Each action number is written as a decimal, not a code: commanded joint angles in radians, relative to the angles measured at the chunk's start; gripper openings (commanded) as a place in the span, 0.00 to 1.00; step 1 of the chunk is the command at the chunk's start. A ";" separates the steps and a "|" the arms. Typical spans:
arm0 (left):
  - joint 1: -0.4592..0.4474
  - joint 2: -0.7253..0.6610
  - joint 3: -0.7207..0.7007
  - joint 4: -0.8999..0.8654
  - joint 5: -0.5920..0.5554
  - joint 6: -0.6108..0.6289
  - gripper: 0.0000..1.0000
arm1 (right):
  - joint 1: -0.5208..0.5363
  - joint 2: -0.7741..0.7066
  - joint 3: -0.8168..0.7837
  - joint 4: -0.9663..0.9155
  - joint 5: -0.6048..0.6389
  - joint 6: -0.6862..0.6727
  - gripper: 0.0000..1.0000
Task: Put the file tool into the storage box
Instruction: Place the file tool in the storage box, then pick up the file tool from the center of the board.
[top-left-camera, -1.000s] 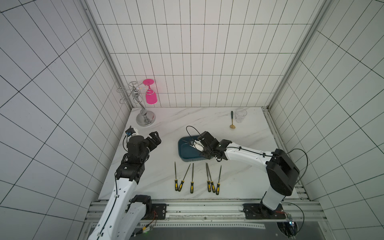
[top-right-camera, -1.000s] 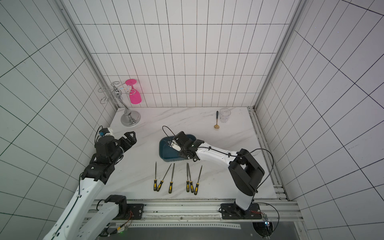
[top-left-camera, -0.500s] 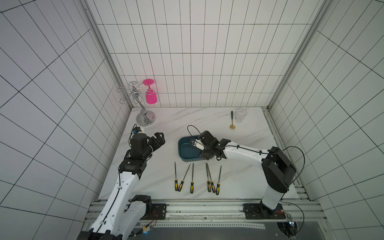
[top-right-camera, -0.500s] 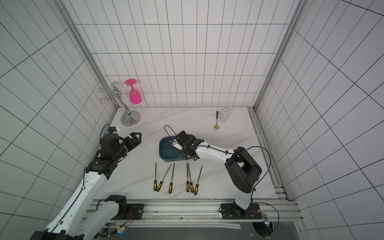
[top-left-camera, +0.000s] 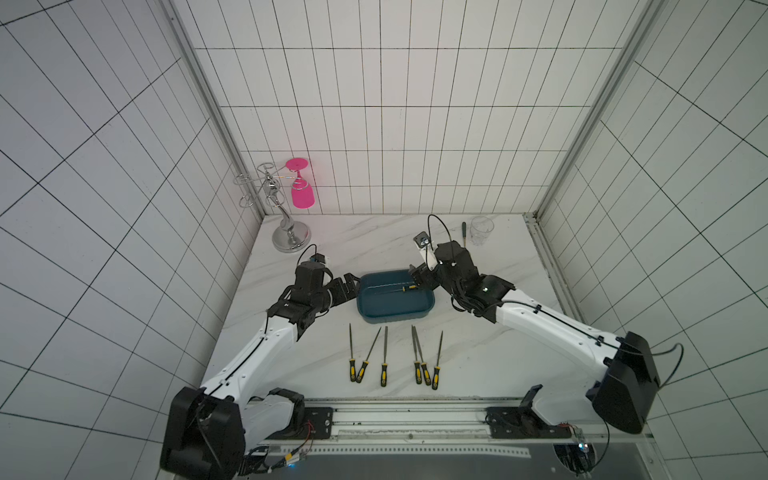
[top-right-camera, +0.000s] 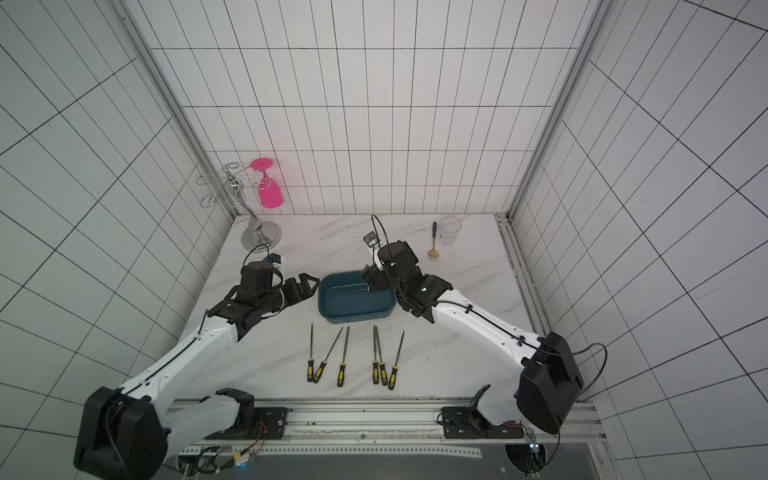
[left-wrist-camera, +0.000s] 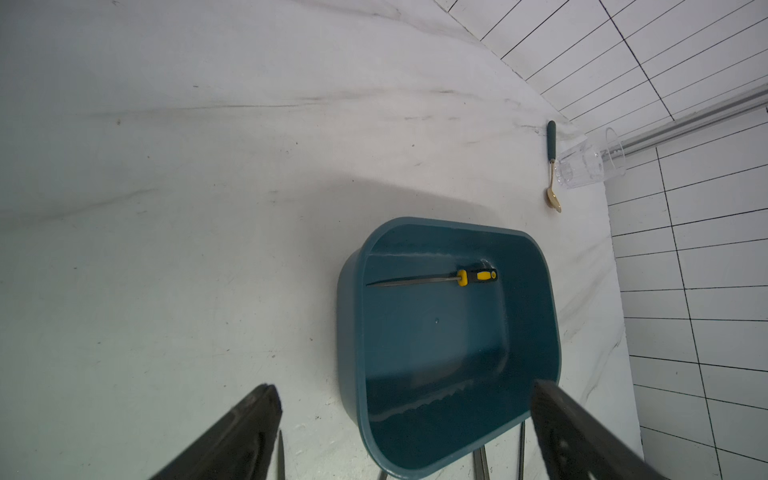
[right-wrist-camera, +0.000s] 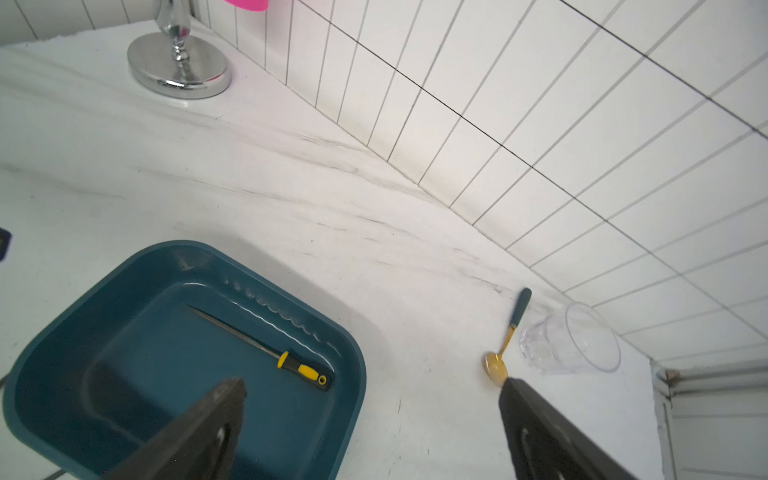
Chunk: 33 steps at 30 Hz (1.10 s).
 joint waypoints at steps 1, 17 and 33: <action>-0.001 0.061 -0.003 0.072 0.023 0.005 0.97 | -0.009 -0.110 -0.095 -0.099 0.035 0.218 0.99; 0.002 0.177 -0.026 0.163 0.070 -0.029 0.97 | 0.000 -0.318 -0.322 -0.381 -0.043 0.672 0.97; 0.000 0.362 0.032 0.259 0.170 -0.098 0.97 | 0.148 -0.354 -0.528 -0.393 -0.224 0.839 0.80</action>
